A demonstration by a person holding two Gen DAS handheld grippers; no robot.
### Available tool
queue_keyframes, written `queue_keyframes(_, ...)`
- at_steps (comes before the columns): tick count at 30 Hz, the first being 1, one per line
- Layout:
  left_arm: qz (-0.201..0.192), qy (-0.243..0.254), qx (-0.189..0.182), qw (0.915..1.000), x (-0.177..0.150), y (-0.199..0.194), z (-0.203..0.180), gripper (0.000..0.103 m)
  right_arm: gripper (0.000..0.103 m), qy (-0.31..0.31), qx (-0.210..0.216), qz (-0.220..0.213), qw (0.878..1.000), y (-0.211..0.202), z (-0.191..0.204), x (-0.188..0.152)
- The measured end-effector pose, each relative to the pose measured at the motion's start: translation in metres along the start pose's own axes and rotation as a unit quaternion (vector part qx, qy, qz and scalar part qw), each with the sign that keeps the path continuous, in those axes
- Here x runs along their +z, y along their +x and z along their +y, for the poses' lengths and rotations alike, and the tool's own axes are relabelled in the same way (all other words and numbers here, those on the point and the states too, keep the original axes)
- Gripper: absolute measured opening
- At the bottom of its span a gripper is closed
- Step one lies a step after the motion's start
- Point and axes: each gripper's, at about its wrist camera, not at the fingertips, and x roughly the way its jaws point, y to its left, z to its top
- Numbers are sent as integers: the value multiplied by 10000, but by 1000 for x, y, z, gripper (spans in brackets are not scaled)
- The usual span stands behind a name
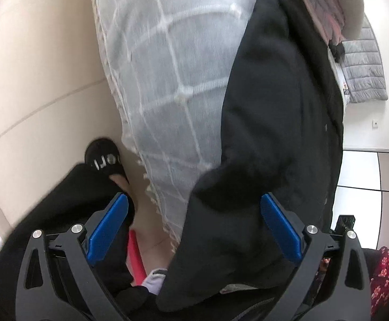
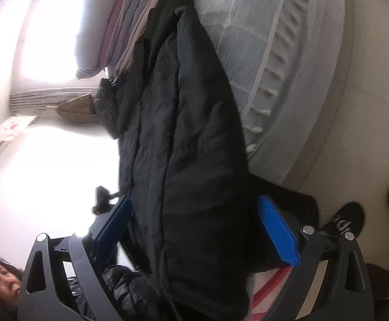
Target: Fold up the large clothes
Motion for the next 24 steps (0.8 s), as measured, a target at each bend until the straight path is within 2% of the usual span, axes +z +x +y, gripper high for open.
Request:
queue_keyframes(2,66,-23,-86,9999,-12,4,0,96,92,14,221,203,9995,9,-2,-1)
queue_keyframes(6,275,5,-359,9990,-36,6,0,96,94,-53,393,442,9982,20,1,-5)
queue_keyframes(10,465,412,-393,9973,-52,11,-11,96,94,-70,746,486,9960,19,9,-11)
queue_keyframes(15,280,59,-398,9988,-35,11,-4,96,95,-272,1003,467,9935,15,25,-16)
queue_keyframes(17,267,-26,-545,9982,-25,13,0,96,95,-328,1030,476,9930,16,30,-17)
queue_keyframes(19,467,-48,-774,9959,-23,22,1,96,95,-378,1112,474,9919,15,33,-19)
queue_keyframes(21,685,-3,-1069,9919,-31,31,-3,96,95,-422,1148,464,9914,16,38,-23)
queue_keyframes(24,588,282,-1298,9894,-47,31,-13,93,95,-386,932,497,9937,23,39,-29)
